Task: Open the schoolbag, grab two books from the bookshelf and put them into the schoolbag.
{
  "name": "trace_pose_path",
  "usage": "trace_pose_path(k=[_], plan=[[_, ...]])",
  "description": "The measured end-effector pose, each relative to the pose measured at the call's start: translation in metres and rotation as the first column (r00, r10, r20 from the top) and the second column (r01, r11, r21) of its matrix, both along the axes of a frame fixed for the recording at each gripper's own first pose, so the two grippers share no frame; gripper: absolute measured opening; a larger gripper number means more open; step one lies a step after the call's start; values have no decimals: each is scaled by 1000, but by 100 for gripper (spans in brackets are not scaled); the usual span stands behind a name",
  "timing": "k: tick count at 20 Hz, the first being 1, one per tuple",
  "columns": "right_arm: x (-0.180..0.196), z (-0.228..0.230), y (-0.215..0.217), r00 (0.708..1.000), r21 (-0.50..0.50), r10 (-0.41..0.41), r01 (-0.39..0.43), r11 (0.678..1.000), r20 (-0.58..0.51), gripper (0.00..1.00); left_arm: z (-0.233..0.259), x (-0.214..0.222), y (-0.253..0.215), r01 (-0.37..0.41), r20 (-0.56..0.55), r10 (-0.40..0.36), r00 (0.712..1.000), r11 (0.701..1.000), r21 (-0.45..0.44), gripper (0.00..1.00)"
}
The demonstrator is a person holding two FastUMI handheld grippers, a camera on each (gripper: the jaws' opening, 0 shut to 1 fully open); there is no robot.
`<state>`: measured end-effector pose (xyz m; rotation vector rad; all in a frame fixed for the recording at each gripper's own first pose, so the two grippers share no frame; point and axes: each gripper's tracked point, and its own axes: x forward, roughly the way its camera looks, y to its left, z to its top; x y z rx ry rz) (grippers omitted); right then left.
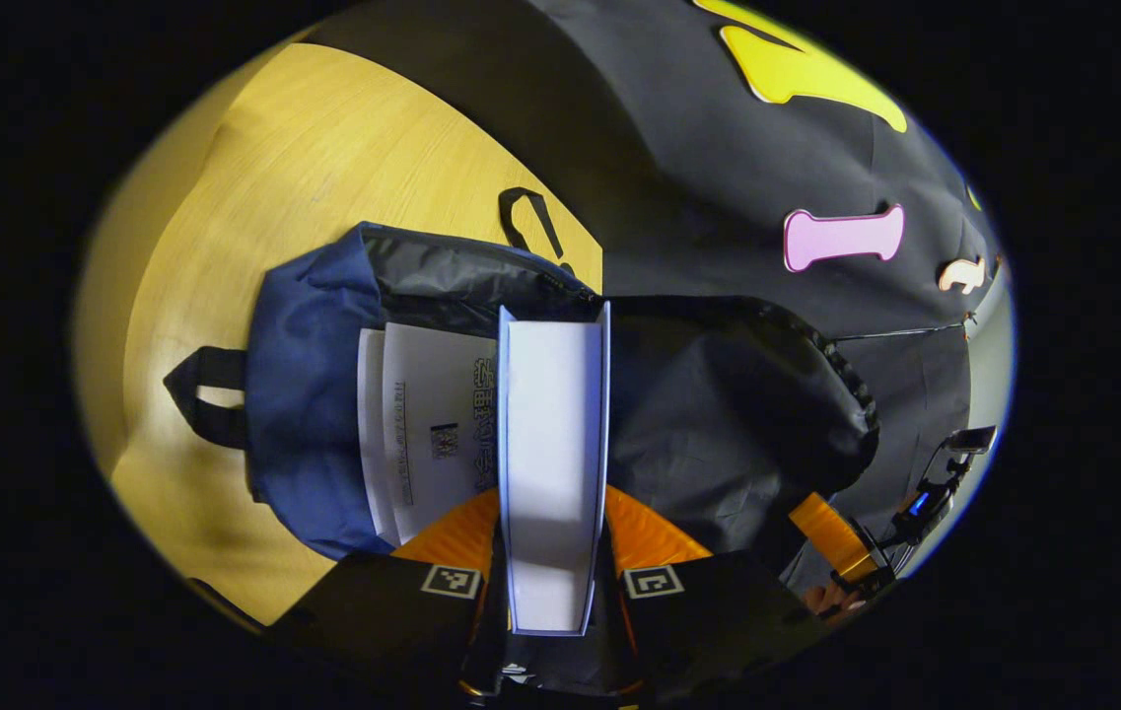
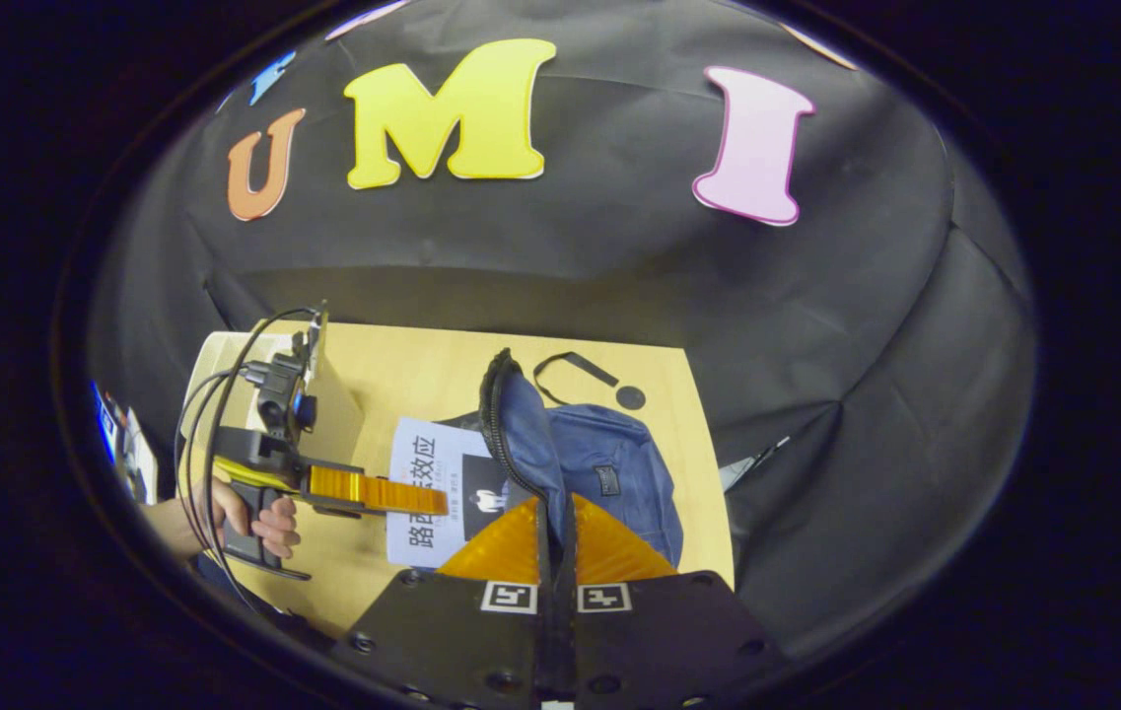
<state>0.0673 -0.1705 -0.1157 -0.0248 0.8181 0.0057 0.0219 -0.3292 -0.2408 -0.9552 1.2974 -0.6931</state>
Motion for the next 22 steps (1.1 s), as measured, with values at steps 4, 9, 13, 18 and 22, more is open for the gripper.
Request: trace_pose_path(k=[4,9,13,18,22], plan=[[0,-9,6,1000,14,14,-14,1000,-20,0,-54,-7,16,53,-34,-47,998,972,230,51],[1,-13,8,1000,22,18,-18,1000,-24,0,-71,-12,42,74,-63,-55,996,927,368,87],[0,-14,13,999,25,26,-26,999,-26,0,-64,6,70,45,64,-95,993,837,546,96],[-2,-15,25,999,34,37,-36,999,-25,0,15,48,105,-202,397,-60,916,786,584,98],[-5,-16,38,999,60,37,-35,998,-27,0,104,83,155,-473,679,-3,734,715,515,97]])
